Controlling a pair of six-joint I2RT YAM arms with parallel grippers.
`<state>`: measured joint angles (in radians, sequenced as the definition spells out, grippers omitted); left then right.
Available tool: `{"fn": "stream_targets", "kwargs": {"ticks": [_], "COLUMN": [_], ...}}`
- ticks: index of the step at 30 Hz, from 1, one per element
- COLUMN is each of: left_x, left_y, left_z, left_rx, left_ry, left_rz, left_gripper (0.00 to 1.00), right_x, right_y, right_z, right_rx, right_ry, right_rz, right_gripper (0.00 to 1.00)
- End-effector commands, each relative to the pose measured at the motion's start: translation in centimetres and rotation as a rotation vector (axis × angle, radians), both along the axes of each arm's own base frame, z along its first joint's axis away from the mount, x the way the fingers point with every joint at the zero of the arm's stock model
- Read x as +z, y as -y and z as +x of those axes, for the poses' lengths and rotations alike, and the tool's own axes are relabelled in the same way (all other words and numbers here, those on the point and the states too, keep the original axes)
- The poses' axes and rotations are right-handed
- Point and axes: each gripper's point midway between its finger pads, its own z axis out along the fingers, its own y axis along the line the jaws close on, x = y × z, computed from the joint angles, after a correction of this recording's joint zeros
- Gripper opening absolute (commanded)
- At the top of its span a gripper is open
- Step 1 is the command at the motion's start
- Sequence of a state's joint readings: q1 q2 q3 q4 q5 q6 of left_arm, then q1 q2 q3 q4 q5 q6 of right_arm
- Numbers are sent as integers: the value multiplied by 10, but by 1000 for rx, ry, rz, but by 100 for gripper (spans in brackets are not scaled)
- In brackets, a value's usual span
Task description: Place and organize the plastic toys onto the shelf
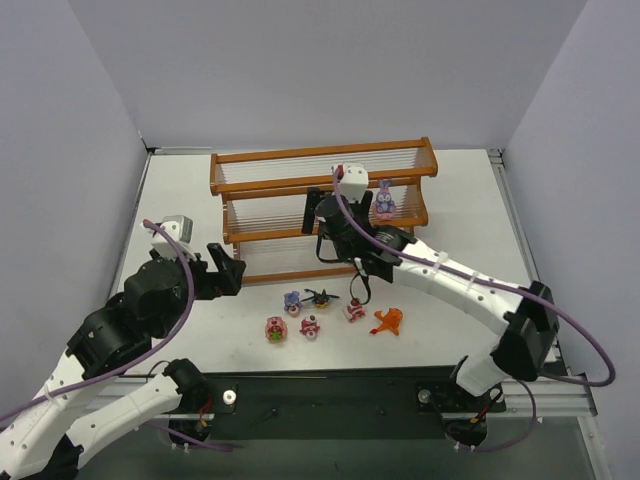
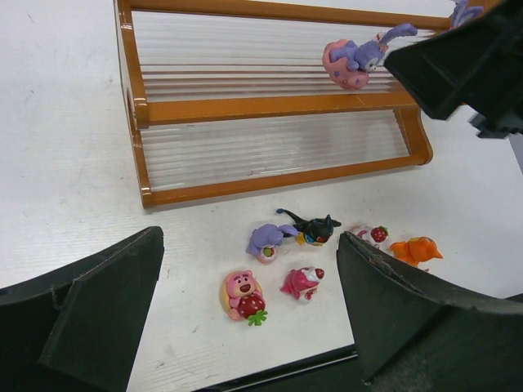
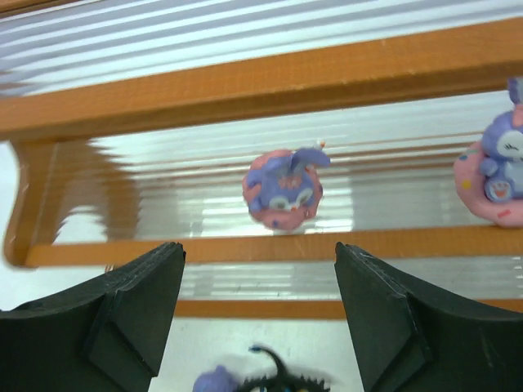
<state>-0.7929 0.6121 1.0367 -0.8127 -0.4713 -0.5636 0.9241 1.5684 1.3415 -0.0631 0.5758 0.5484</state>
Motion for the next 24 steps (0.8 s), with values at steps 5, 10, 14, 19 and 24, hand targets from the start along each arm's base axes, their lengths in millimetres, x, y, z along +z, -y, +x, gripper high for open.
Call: {"fn": "stream_targets", "kwargs": {"ticks": [5, 10, 14, 19, 24], "left_x": [-56, -88, -100, -135, -164], "left_y": [40, 73, 105, 116, 116], "left_z": [-3, -2, -2, -2, 5], "left_rx": [-55, -111, -209, -208, -152], "left_ry": [-222, -258, -214, -243, -248], "left_rz": [-76, -167, -126, 19, 60], "left_gripper": [97, 97, 97, 97, 84], "right_x": [-5, -31, -43, -44, -43], "right_y": [46, 87, 107, 122, 126], "right_z": [-80, -110, -119, -120, -119], "right_rx": [41, -36, -76, -103, -106], "right_ry": [-136, -236, -271, -271, -277], "right_rz": [25, 38, 65, 61, 56], "right_gripper": [74, 72, 72, 72, 71]}}
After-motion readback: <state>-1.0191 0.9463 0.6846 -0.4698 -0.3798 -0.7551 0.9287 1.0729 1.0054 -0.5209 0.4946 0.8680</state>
